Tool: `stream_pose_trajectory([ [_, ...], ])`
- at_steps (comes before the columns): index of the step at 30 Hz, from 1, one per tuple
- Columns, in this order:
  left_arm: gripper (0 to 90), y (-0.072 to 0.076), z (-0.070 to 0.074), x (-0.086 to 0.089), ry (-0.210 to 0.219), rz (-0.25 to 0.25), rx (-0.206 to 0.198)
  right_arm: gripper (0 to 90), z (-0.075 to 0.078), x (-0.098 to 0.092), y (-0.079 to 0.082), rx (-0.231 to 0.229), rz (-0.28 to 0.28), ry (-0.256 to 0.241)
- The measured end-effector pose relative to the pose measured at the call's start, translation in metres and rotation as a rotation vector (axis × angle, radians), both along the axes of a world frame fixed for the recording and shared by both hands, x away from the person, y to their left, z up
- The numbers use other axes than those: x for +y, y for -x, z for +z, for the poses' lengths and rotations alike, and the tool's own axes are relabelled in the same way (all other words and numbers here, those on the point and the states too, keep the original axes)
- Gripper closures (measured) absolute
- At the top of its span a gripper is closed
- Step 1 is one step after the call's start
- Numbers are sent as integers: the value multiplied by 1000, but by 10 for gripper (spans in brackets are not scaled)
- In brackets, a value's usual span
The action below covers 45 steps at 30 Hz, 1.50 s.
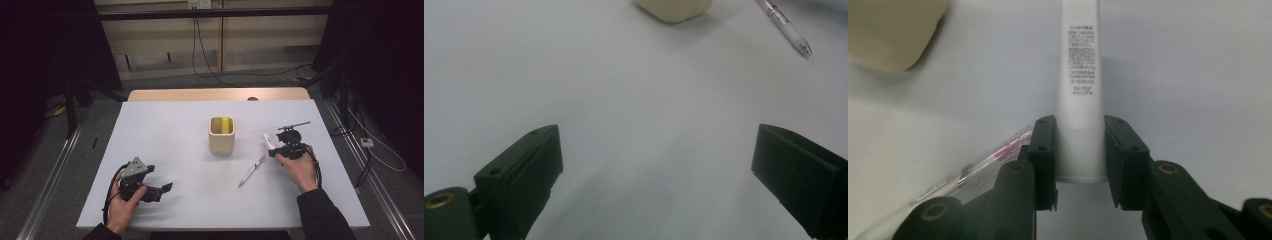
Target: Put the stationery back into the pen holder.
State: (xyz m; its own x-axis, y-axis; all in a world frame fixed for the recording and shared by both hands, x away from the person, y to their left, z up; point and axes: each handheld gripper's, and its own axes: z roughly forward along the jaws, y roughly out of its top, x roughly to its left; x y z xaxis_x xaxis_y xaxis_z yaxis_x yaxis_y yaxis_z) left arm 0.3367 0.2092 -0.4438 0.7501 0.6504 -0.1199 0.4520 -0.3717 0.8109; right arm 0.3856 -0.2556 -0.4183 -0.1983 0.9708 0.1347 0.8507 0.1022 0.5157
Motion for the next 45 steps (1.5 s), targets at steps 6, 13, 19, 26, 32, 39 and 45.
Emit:
stream_pose_trajectory([
  [6, 59, 0, 1, 2, -8, 23, -16, 681, 5, 3, 8, -36, 73, -16],
  [13, 56, 1, 2, 2, -14, 10, -31, 681, 5, 9, 21, -42, 126, -35],
  [19, 57, 2, 2, 1, -35, -6, -48, 681, 7, 20, 30, -53, 205, -54],
  [26, 56, 5, 4, -6, -84, -36, -100, 681, 7, 28, 35, -46, 298, -72],
  [32, 54, 6, 6, -12, -103, -59, -112, 681, 8, 35, 37, -54, 353, -87],
  [39, 56, 8, 14, -28, -96, -100, -193, 681, 7, 43, 37, -51, 398, -96],
  [45, 56, 8, 17, -44, -107, -171, -253, 681, 6, 51, 38, -45, 437, -93],
])
